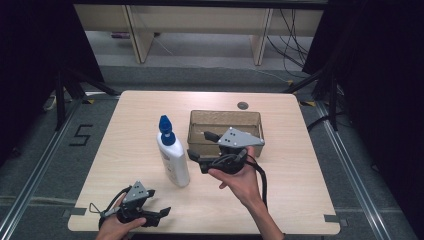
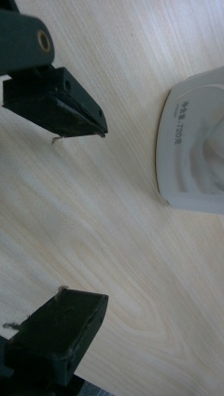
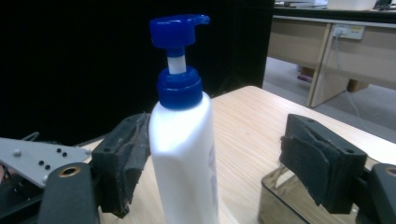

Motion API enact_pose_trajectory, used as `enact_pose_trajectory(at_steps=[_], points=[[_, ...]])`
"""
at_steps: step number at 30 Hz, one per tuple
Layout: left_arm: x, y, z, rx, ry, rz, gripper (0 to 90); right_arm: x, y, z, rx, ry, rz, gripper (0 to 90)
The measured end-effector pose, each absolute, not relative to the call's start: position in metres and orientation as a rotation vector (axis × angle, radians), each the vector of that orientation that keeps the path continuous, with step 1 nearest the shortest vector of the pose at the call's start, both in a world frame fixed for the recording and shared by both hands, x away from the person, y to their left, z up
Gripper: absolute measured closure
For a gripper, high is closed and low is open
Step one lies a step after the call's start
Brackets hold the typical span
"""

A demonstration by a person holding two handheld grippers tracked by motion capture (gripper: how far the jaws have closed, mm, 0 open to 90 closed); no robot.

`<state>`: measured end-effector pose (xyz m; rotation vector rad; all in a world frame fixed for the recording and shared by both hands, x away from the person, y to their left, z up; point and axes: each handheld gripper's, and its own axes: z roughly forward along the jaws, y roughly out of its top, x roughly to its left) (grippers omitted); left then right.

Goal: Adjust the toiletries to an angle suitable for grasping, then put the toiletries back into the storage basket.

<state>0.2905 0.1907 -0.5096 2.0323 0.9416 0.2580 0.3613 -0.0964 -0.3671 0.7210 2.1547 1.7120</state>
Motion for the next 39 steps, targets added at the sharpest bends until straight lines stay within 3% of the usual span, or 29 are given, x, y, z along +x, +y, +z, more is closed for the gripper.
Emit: enact_pose_trajectory(at_steps=[7,39], points=[[0.291,0.19,-0.509,2.018,0.951,0.243,14.9,0.364,-0.088,-0.365,0.643,2.159,1.7,30.8],[0.286,0.186,-0.51,2.035,0.913,0.234,14.9,0.385,-0.055,-0.361,0.581,2.157,1.768,36.6]])
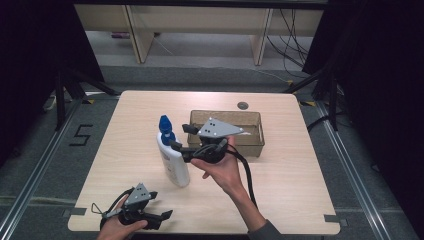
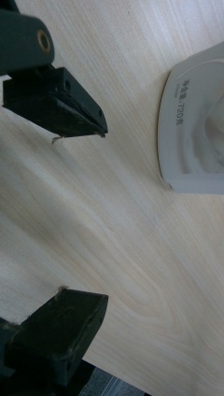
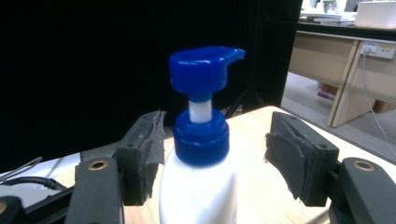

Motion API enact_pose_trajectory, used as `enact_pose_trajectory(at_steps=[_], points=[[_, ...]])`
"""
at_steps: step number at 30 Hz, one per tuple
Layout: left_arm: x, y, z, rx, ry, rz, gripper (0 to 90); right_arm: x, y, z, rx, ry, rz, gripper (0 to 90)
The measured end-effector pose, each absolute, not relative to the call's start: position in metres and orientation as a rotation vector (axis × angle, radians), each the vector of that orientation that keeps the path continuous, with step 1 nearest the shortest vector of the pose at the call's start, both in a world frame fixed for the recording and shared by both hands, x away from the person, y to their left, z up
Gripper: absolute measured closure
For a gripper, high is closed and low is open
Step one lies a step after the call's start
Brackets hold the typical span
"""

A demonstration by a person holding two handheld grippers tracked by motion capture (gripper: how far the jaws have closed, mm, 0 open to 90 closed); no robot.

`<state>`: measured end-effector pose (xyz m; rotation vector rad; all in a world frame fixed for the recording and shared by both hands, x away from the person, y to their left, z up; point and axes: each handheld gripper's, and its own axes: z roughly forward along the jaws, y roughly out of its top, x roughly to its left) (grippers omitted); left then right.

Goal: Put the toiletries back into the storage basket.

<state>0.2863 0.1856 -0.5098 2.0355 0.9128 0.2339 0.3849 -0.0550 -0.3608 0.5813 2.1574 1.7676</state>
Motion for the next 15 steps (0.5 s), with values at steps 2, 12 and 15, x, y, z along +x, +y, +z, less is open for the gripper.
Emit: enact_pose_trajectory(at_steps=[2,12,15], points=[[0.286,0.186,-0.51,2.035,0.912,0.233,14.9,0.386,-0.051,-0.361,0.587,2.153,1.766,36.8],[0.287,0.187,-0.509,2.055,0.906,0.222,14.9,0.396,-0.037,-0.357,0.556,2.185,1.783,40.4],[0.288,0.187,-0.509,2.056,0.907,0.239,14.8,0.397,-0.035,-0.357,0.53,2.193,1.783,44.1]])
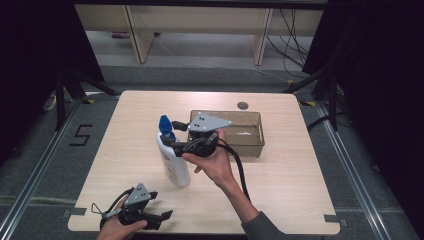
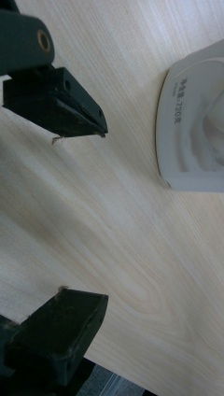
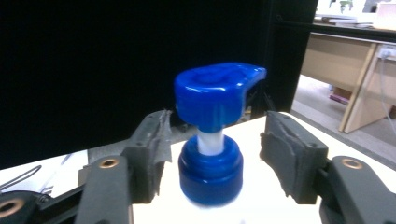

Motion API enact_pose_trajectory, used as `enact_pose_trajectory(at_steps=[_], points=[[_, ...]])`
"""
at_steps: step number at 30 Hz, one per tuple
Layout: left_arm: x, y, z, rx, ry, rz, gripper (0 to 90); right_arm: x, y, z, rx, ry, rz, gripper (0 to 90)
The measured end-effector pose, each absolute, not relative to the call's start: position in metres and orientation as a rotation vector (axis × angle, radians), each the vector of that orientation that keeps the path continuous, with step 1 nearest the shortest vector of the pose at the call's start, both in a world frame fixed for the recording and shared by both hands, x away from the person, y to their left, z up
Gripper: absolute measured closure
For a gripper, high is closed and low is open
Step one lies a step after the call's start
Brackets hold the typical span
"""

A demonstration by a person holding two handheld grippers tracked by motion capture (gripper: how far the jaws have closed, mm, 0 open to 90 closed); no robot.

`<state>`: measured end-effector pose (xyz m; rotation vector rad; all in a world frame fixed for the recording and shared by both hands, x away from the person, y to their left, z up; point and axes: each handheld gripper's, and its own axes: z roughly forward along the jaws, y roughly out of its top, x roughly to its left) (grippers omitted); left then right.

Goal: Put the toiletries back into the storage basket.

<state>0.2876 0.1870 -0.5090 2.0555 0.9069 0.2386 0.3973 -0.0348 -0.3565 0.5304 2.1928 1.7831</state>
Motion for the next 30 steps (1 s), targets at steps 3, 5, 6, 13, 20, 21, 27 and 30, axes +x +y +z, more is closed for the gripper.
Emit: enact_pose_trajectory(at_steps=[3,5,6,13,20,21,27,30], points=[[0.288,0.187,-0.509,2.055,0.908,0.24,14.9,0.399,-0.032,-0.357,0.529,2.212,1.784,46.9],[0.287,0.187,-0.508,2.056,0.903,0.241,14.9,0.4,-0.03,-0.357,0.515,2.209,1.797,50.0],[0.287,0.187,-0.508,2.05,0.908,0.24,14.9,0.401,-0.03,-0.356,0.509,2.202,1.783,51.1],[0.287,0.187,-0.508,2.041,0.91,0.234,14.9,0.403,-0.024,-0.356,0.507,2.221,1.784,59.4],[0.286,0.186,-0.508,2.048,0.9,0.24,14.9,0.407,-0.018,-0.36,0.488,2.19,1.805,61.8],[0.286,0.186,-0.508,2.044,0.898,0.226,14.9,0.407,-0.018,-0.36,0.474,2.19,1.792,61.9],[0.286,0.187,-0.507,2.067,0.894,0.227,14.9,0.407,-0.018,-0.359,0.483,2.187,1.788,62.1],[0.286,0.186,-0.507,2.047,0.898,0.22,14.9,0.404,-0.017,-0.36,0.509,2.193,1.797,62.1]])
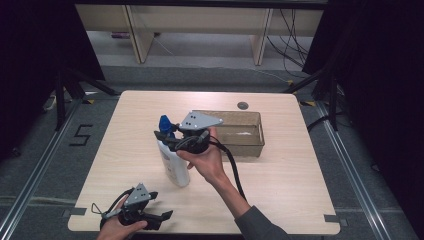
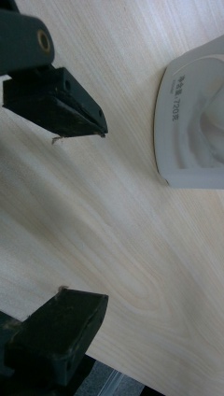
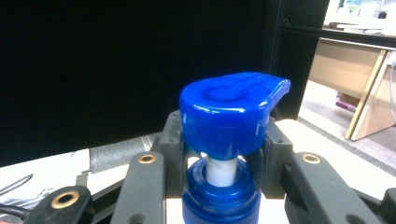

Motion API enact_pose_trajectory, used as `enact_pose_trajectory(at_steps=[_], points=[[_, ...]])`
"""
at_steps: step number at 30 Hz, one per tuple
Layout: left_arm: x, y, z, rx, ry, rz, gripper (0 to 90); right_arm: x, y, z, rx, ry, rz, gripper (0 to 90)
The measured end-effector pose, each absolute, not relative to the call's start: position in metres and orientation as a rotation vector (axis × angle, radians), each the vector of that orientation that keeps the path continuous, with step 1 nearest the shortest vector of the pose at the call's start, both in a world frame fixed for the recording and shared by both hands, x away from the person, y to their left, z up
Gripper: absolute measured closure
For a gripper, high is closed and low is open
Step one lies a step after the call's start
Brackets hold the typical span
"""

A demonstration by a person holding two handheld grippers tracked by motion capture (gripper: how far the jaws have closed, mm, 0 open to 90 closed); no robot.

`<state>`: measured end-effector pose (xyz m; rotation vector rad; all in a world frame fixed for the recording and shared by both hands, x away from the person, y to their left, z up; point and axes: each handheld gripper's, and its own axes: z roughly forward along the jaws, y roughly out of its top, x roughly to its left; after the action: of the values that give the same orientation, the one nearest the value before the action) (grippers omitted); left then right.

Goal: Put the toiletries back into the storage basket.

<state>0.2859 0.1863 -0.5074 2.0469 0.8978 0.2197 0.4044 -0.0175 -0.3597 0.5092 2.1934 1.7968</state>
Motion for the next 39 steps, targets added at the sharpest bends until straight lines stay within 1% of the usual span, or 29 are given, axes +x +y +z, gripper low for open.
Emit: enact_pose_trajectory(at_steps=[7,15,19,20,22,32,39], points=[[0.2865,0.1873,-0.5069,2.058,0.899,0.221,14.9,0.4006,-0.0174,-0.3647,0.542,2.125,1.854,62.0],[0.2863,0.1871,-0.5071,2.06,0.897,0.221,14.9,0.4031,-0.0184,-0.3651,0.503,2.112,1.843,62.0],[0.2861,0.1863,-0.5076,2.049,0.897,0.239,14.9,0.4043,-0.0187,-0.3692,0.495,2.095,1.867,63.4],[0.2861,0.1863,-0.5076,2.049,0.897,0.239,14.9,0.4025,-0.0181,-0.3692,0.496,2.098,1.857,65.1],[0.2862,0.1873,-0.5069,2.059,0.898,0.224,14.9,0.4026,-0.0173,-0.3689,0.472,2.084,1.846,65.1],[0.2866,0.1877,-0.5065,2.055,0.895,0.229,14.9,0.401,-0.0172,-0.3693,0.535,2.092,1.848,65.6],[0.2867,0.1884,-0.5058,2.056,0.894,0.223,14.9,0.4064,-0.0158,-0.3662,0.54,2.085,1.865,65.9]])
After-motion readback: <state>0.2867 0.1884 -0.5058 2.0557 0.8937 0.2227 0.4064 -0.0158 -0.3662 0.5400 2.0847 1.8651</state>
